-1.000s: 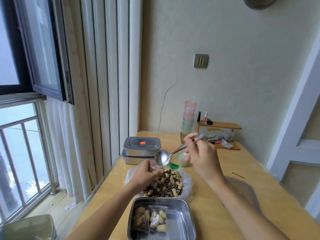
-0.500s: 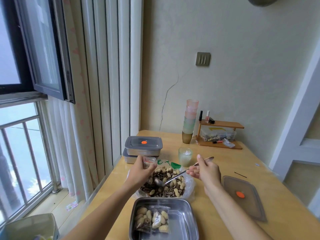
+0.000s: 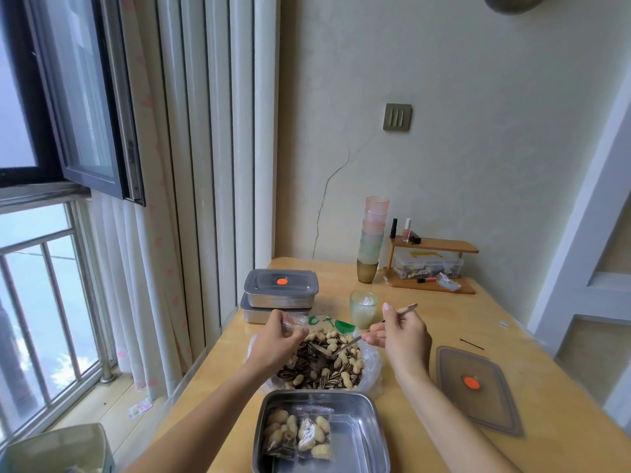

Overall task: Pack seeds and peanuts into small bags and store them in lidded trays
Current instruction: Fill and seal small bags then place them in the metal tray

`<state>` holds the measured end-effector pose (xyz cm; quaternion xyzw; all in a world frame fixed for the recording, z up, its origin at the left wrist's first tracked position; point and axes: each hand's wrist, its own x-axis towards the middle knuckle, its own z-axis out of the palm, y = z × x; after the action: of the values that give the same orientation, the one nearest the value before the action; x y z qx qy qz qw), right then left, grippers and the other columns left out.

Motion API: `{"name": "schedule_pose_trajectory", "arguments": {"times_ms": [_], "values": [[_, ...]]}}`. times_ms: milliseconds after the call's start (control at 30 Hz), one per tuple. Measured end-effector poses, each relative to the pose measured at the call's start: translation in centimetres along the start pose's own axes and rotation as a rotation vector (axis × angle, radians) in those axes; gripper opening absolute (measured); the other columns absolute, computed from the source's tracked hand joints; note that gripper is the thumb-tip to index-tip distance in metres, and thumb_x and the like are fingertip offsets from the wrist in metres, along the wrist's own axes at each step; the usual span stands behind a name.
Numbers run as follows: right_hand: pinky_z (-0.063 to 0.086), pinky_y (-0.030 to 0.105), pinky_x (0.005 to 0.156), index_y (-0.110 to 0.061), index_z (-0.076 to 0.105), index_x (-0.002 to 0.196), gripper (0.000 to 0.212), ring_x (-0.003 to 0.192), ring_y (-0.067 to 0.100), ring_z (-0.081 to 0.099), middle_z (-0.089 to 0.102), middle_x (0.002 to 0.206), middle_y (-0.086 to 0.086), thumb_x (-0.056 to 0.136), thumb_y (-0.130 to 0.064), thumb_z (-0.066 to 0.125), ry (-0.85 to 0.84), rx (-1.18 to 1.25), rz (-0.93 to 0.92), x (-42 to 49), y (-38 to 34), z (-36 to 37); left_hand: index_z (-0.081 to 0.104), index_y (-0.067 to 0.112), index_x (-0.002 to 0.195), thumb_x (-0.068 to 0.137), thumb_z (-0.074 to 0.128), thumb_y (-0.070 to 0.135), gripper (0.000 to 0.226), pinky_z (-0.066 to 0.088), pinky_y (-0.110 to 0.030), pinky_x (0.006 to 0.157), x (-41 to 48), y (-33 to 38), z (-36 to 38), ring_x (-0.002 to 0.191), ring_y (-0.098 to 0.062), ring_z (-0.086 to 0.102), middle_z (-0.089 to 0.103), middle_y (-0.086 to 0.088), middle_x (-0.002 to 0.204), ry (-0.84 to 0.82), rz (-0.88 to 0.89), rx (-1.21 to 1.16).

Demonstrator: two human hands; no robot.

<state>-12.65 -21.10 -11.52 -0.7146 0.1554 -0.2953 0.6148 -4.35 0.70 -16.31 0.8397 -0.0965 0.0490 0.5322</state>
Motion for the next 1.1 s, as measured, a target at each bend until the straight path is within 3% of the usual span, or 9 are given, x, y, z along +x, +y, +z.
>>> {"name": "schedule_pose_trajectory", "arguments": {"times_ms": [200,300,400,500,700,833,933,1000,1100], "values": [[0.058,0.027,0.051,-0.009,0.063,0.088,0.021,0.047,0.018,0.069,0.070,0.059,0.005,0.106,-0.019,0.057,-0.090,-0.172,-0.274,-1.3,-0.3,0.5,0.053,0.017,0.104,0.090,0.076,0.038,0.034,0.061,-0.043,0.073,-0.1,0.4,0.3,0.087,-0.027,0.070,0.069,-0.007,0.096,-0.022,-0.005,0.019],[0.059,0.034,0.050,-0.014,0.060,0.086,0.021,0.046,0.015,0.066,0.066,0.057,0.004,0.106,-0.018,0.055,-0.125,-0.252,-0.368,-1.5,0.0,0.7,0.055,0.018,0.107,0.087,0.079,0.036,0.036,0.061,-0.032,0.067,-0.1,0.3,0.3,0.082,-0.019,0.069,0.070,-0.002,0.095,-0.050,-0.006,0.028],[0.059,0.036,0.053,-0.021,0.060,0.086,0.022,0.046,0.011,0.064,0.065,0.062,0.002,0.107,-0.020,0.053,-0.130,-0.310,-0.403,-1.3,0.2,0.4,0.057,0.018,0.107,0.084,0.081,0.036,0.038,0.050,-0.021,0.062,-0.2,0.5,0.4,0.077,-0.010,0.062,0.067,0.002,0.092,-0.043,0.005,0.103],[0.056,0.031,0.054,-0.022,0.060,0.088,0.022,0.046,0.007,0.064,0.065,0.065,0.001,0.108,-0.020,0.051,-0.096,-0.327,-0.418,-0.8,-0.2,-0.3,0.058,0.019,0.105,0.082,0.082,0.035,0.037,0.049,-0.022,0.064,-0.1,0.6,0.6,0.077,-0.010,0.060,0.067,0.004,0.090,-0.064,0.012,0.132],[0.058,0.041,0.059,-0.017,0.060,0.087,0.025,0.047,0.013,0.065,0.064,0.060,0.005,0.108,-0.024,0.048,0.016,-0.243,-0.423,0.9,-2.9,-1.9,0.056,0.021,0.101,0.082,0.083,0.027,0.033,0.052,-0.024,0.066,0.2,0.5,1.2,0.078,-0.012,0.062,0.067,0.001,0.092,-0.095,0.011,0.123],[0.052,0.028,0.052,-0.015,0.061,0.091,0.024,0.046,0.009,0.064,0.064,0.063,0.002,0.109,-0.022,0.047,0.002,-0.200,-0.496,0.4,-5.3,-2.1,0.059,0.019,0.102,0.081,0.084,0.027,0.034,0.061,-0.037,0.077,0.4,0.8,1.7,0.085,-0.019,0.067,0.069,-0.002,0.094,-0.089,0.020,0.120],[0.049,0.019,0.051,-0.014,0.062,0.090,0.027,0.052,0.008,0.064,0.062,0.061,-0.001,0.109,-0.023,0.045,-0.132,-0.259,-0.694,-0.8,-6.1,-1.6,0.060,0.017,0.104,0.081,0.084,0.030,0.036,0.056,-0.030,0.069,0.4,1.0,2.1,0.078,-0.013,0.062,0.068,-0.002,0.094,-0.077,0.029,0.118],[0.047,0.021,0.049,-0.011,0.062,0.094,0.031,0.054,0.011,0.061,0.058,0.063,-0.005,0.109,-0.029,0.041,-0.265,-0.329,-0.906,-1.3,-6.2,-1.3,0.059,0.016,0.102,0.081,0.085,0.031,0.036,0.051,-0.023,0.059,0.3,1.2,2.3,0.072,-0.011,0.060,0.067,-0.001,0.091,-0.064,0.023,0.089],[0.046,0.021,0.058,-0.011,0.064,0.101,0.030,0.063,0.010,0.054,0.057,0.079,-0.008,0.109,-0.032,0.044,-0.369,-0.386,-1.111,-1.4,-6.0,-1.1,0.058,0.014,0.102,0.081,0.086,0.028,0.038,0.054,-0.023,0.056,0.2,1.1,2.3,0.069,-0.011,0.061,0.066,-0.003,0.088,-0.059,0.003,0.028]]}}
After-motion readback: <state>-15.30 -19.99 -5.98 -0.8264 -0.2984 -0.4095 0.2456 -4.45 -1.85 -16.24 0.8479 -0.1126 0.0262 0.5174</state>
